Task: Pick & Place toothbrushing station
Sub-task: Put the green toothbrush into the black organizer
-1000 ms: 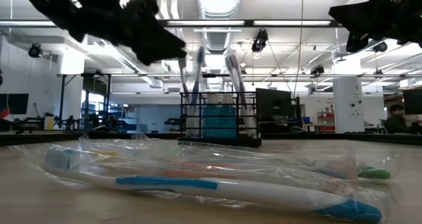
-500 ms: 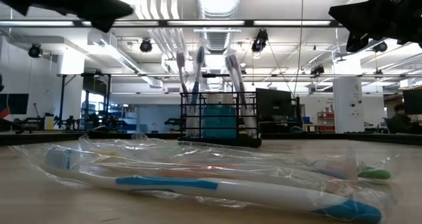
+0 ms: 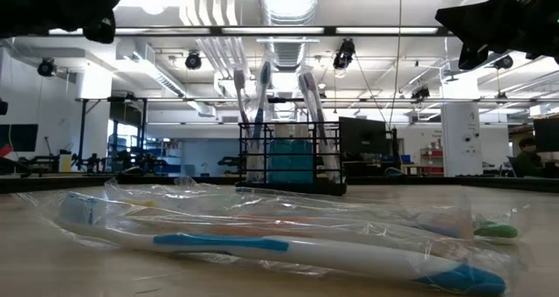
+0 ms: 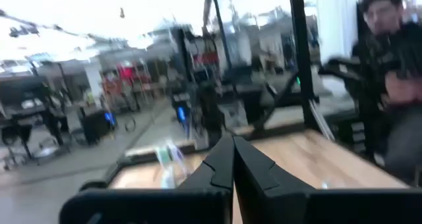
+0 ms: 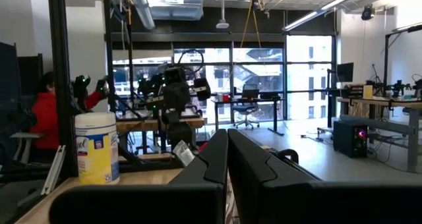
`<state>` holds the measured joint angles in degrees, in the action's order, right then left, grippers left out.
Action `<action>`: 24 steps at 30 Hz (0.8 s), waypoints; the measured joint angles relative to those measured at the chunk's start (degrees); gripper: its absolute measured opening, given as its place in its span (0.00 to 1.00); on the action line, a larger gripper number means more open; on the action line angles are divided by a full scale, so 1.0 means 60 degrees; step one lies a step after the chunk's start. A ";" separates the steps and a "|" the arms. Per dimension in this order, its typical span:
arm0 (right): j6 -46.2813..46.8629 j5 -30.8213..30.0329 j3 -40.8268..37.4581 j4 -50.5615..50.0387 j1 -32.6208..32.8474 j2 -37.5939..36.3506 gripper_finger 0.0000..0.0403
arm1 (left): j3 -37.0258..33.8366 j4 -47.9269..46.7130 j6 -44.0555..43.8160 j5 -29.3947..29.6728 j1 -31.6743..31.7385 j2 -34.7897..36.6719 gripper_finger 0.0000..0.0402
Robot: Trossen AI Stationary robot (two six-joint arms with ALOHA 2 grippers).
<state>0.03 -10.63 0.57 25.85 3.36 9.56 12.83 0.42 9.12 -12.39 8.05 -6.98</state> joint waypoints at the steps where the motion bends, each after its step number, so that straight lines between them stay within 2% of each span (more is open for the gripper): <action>1: 0.0003 0.0000 0.0001 0.0000 0.0000 0.0000 0.02 | -0.0100 0.0052 -0.0065 0.0081 0.0014 0.0148 0.01; 5: 0.0000 0.0000 0.0001 0.0000 -0.0004 -0.0003 0.02 | -0.0527 -0.0082 -0.0215 0.0324 0.0018 0.0494 0.01; 17: 0.0000 0.0013 -0.0003 -0.0018 -0.0002 0.0004 0.02 | -0.1742 0.0137 -0.0349 0.0118 0.0018 0.1000 0.01; 24: 0.0000 0.0043 -0.0003 -0.0022 0.0000 0.0004 0.02 | -0.1963 0.0207 -0.0538 0.0134 0.0018 0.1067 0.01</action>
<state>0.03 -10.37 0.56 25.71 3.36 9.58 1.05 1.66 5.89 -11.59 8.16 -0.58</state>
